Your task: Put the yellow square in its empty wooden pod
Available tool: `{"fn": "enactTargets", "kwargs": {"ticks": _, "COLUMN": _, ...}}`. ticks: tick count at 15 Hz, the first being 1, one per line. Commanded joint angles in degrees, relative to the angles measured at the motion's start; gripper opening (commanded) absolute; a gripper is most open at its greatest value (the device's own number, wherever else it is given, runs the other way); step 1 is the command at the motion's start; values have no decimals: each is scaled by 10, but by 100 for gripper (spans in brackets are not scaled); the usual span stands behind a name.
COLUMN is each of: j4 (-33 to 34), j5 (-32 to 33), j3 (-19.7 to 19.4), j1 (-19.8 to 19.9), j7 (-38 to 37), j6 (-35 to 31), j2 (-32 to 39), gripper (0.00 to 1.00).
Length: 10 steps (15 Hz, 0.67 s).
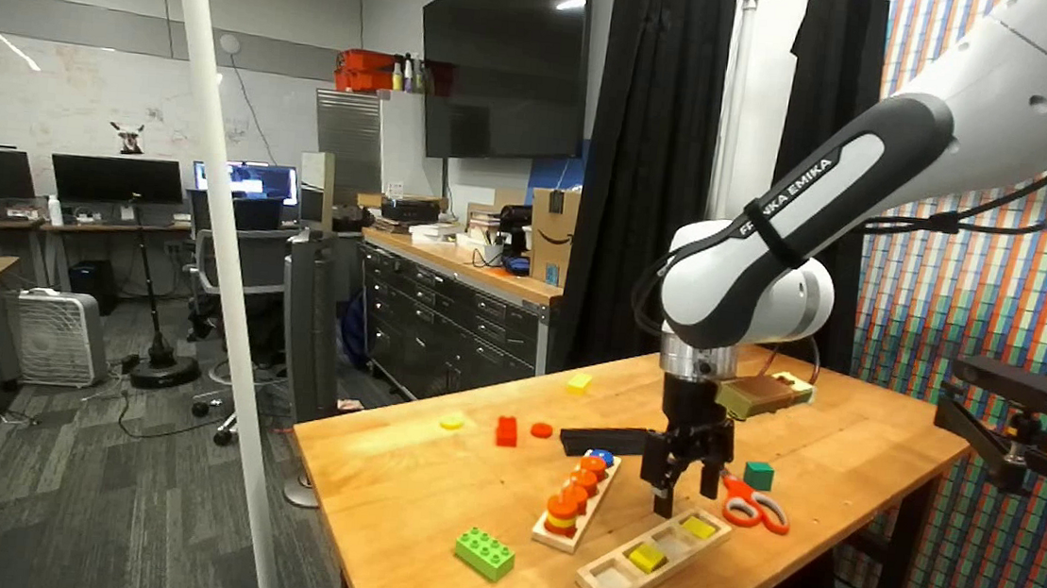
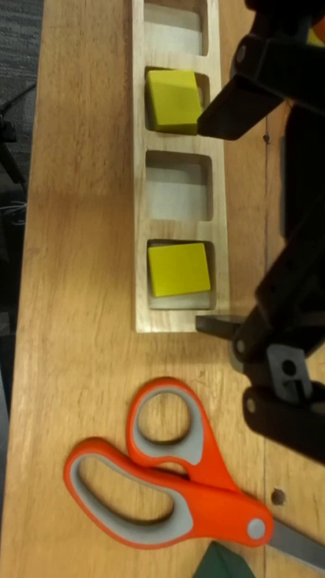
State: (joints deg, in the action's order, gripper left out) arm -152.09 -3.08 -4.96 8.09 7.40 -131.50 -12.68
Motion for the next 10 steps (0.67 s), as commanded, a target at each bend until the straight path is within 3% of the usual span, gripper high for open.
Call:
{"fn": "enactTargets", "kwargs": {"ticks": 1, "j4": -12, "j5": 34, "j3": 16, "j1": -9, "j7": -65, "j6": 48, "j2": -101, "gripper": 100}}
{"fn": "enactTargets", "kwargs": {"ticks": 6, "j4": -22, "j5": 40, "j3": 43, "j1": -7, "j7": -135, "j6": 148, "j2": -259, "gripper": 100}}
{"fn": "enactTargets", "kwargs": {"ticks": 10, "j4": -38, "j5": 35, "j3": 35, "j1": 6, "j7": -156, "j6": 227, "j2": -388, "gripper": 100}}
